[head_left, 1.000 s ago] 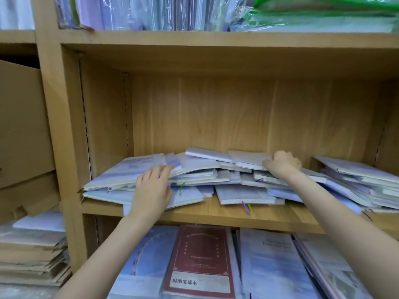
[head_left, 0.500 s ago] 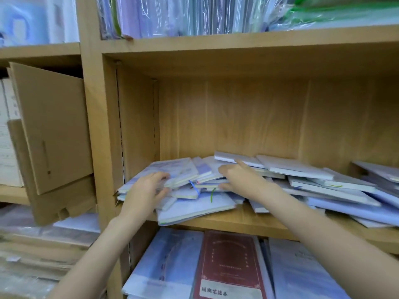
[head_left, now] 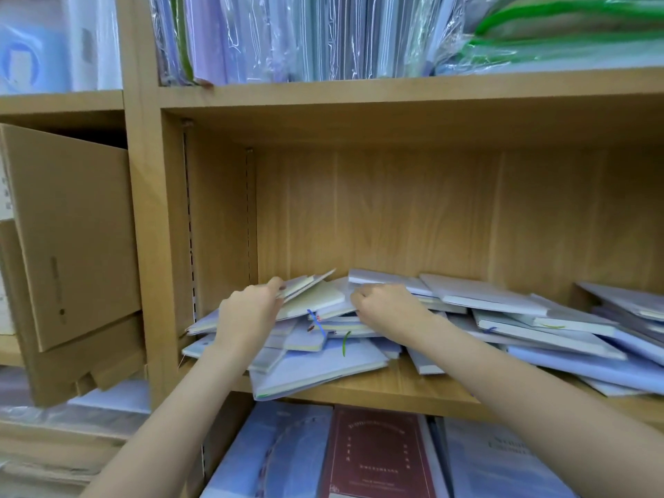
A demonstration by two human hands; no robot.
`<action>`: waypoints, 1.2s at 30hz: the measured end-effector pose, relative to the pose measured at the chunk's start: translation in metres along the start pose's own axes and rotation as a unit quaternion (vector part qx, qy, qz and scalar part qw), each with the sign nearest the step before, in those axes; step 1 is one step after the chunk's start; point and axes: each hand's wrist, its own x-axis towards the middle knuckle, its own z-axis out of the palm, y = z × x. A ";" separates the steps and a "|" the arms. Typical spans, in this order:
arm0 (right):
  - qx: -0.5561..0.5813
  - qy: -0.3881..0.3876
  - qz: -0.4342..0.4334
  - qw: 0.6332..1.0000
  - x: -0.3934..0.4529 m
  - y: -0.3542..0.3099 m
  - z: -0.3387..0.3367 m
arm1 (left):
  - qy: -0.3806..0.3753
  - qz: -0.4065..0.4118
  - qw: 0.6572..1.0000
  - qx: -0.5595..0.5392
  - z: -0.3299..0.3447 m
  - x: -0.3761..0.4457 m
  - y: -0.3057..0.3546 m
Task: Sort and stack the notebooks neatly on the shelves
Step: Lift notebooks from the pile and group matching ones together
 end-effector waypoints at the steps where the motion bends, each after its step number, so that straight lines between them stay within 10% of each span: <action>1: 0.007 -0.023 -0.007 1.000 0.000 0.000 -0.005 | -0.004 0.007 1.000 0.003 -0.001 -0.002 0.001; 8: 0.112 0.060 0.137 0.982 -0.027 0.036 -0.053 | 0.012 -0.003 0.999 0.032 -0.002 0.001 -0.011; 14: 0.215 0.323 0.168 0.906 -0.072 0.061 -0.068 | -0.056 0.004 0.998 -0.022 0.007 -0.010 -0.007; 20: 0.291 0.426 0.230 0.825 -0.077 0.074 -0.081 | -0.013 0.201 0.966 -0.162 0.014 -0.012 0.046; 27: 0.260 0.533 0.260 0.762 -0.090 0.100 -0.108 | -0.084 0.183 0.973 -0.117 0.042 0.004 0.081; 31: 0.174 0.440 0.185 0.861 -0.101 0.106 -0.079 | -0.082 0.150 0.975 -0.145 0.039 0.005 0.083; 33: 0.127 0.201 0.168 0.957 -0.109 0.100 -0.047 | -0.074 0.129 0.972 -0.182 0.035 0.002 0.083; 36: 0.122 -0.086 0.158 0.976 -0.118 0.091 -0.020 | -0.036 0.070 0.955 -0.287 0.024 0.002 0.074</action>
